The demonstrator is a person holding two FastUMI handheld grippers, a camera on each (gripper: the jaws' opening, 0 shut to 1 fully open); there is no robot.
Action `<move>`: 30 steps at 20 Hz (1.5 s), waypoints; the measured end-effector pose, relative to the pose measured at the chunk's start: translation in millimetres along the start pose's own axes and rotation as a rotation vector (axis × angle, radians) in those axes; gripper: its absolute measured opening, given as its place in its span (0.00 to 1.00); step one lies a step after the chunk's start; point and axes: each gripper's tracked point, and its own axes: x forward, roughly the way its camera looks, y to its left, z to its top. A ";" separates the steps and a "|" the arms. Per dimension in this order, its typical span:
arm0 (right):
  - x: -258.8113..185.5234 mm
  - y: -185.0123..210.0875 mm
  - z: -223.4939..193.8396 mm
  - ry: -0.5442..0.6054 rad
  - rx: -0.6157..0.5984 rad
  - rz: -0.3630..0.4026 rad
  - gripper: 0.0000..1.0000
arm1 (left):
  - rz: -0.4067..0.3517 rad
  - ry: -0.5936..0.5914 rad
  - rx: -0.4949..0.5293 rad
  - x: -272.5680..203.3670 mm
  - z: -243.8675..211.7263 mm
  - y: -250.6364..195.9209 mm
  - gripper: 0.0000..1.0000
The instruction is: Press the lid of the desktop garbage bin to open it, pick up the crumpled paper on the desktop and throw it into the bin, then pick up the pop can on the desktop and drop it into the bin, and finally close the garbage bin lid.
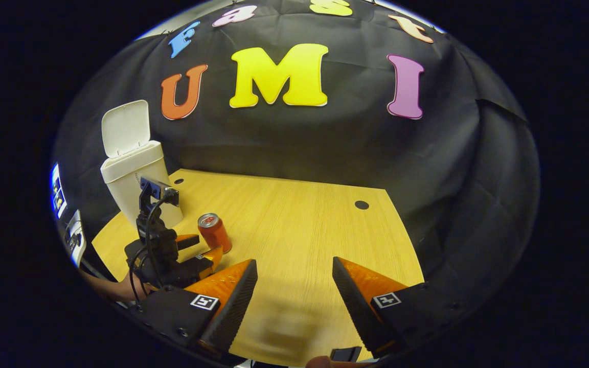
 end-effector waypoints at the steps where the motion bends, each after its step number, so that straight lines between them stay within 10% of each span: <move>1: 2.5 1.8 -0.5 0.004 -0.001 0.000 0.93 | 0.000 0.005 0.003 2.1 -1.2 1.1 0.98; 24: 14.2 11.4 1.7 0.041 0.006 -0.002 0.93 | -0.028 0.063 0.010 36.3 6.7 7.0 0.92; 30: 6.6 16.2 14.1 -0.012 0.043 0.000 0.94 | -0.029 -0.047 -0.097 -18.7 89.2 4.7 0.86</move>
